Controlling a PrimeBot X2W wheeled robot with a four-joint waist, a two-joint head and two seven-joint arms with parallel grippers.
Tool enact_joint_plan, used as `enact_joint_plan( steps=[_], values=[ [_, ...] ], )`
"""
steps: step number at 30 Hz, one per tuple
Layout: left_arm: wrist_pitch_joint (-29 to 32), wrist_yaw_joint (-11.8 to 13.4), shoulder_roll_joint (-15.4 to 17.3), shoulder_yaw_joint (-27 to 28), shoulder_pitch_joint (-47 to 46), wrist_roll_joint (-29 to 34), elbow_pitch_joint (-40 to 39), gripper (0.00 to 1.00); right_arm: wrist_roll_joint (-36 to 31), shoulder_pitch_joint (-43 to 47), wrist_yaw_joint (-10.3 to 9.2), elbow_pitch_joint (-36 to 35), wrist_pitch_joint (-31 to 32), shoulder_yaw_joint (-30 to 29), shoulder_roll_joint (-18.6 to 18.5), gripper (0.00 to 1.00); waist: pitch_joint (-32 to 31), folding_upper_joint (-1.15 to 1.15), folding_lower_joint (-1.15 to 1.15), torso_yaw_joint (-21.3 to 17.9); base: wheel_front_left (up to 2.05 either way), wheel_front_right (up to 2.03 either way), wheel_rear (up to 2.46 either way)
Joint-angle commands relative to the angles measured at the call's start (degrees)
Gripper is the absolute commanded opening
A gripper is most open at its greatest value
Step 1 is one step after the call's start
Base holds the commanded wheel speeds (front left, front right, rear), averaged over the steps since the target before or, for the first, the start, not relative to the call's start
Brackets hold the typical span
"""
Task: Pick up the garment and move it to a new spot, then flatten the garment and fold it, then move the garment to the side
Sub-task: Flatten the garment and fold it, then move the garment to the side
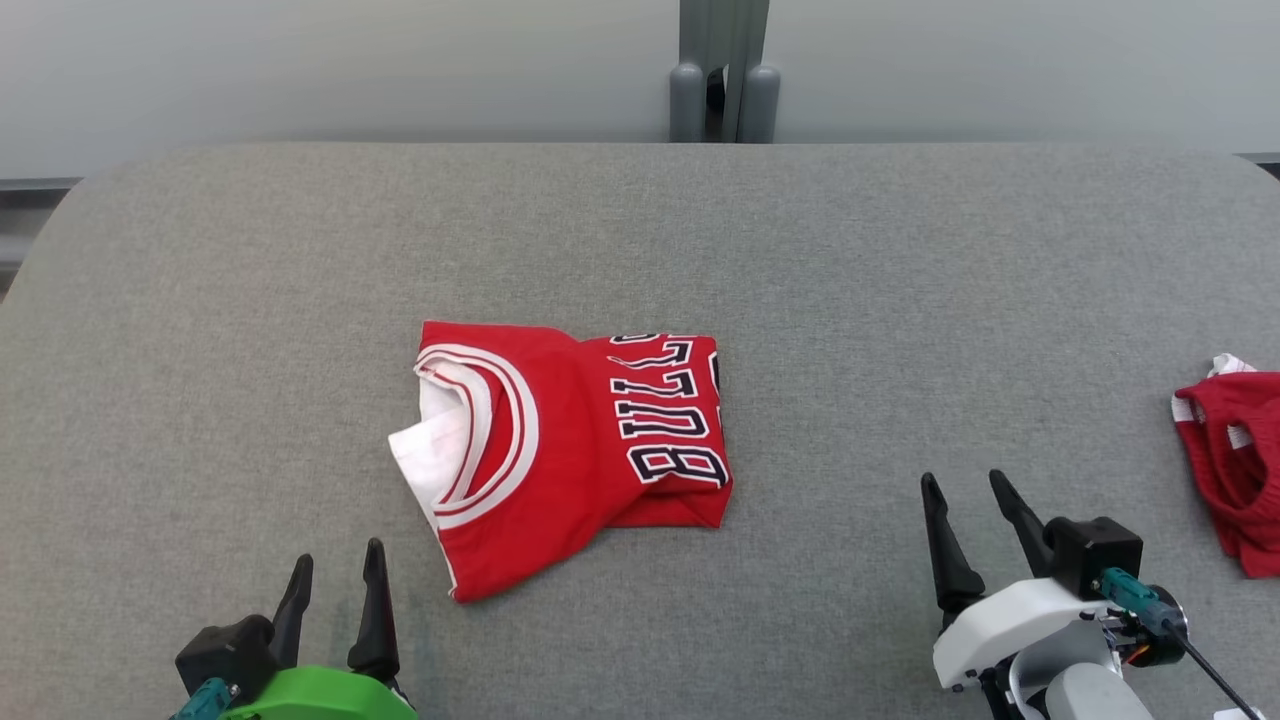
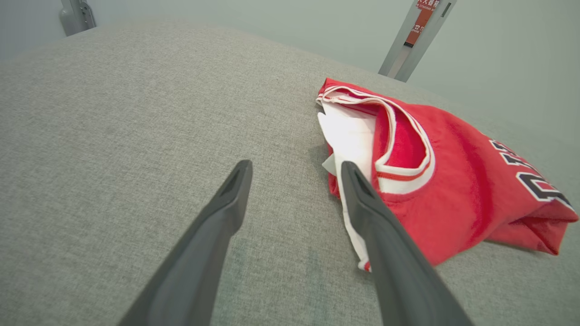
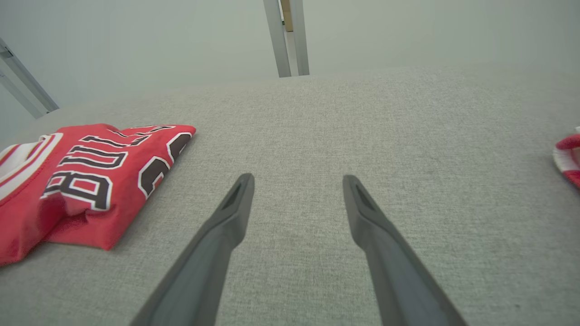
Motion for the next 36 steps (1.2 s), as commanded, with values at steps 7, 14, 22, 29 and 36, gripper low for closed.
enact_joint_plan(
  steps=[7,14,22,29,36],
  values=[
    [0.04,0.54,0.26,-0.04,2.23,-0.08,-0.47,1.0,0.85,2.46,-0.01,-0.37,-0.13,1.12,-0.08,1.0,-2.32,0.0,0.0,-2.12,0.0,0.0,0.0],
    [0.04,0.33,0.27,-2.37,0.42,-0.85,-1.04,1.0,5.44,-0.74,-0.01,2.08,-0.14,4.06,-0.13,1.0,-1.25,0.0,0.0,0.49,0.0,0.0,0.0],
    [0.04,0.5,0.23,-5.65,-1.1,-6.02,-1.17,1.0,9.03,-9.56,-0.01,7.28,-0.13,9.81,-0.14,1.0,1.59,0.0,0.0,7.95,0.0,0.0,0.0],
    [0.04,0.06,0.23,-9.56,-2.62,-9.03,-0.11,1.0,9.12,-17.44,-0.01,16.61,-0.13,10.24,-0.16,1.0,3.83,0.0,0.0,14.79,0.0,0.0,0.0],
    [0.04,-0.23,0.23,-11.09,-3.69,-10.16,0.59,1.0,5.71,-20.04,-0.01,26.46,-0.14,9.03,-0.21,1.0,5.36,0.0,0.0,18.06,0.0,0.0,0.0]
  ],
)
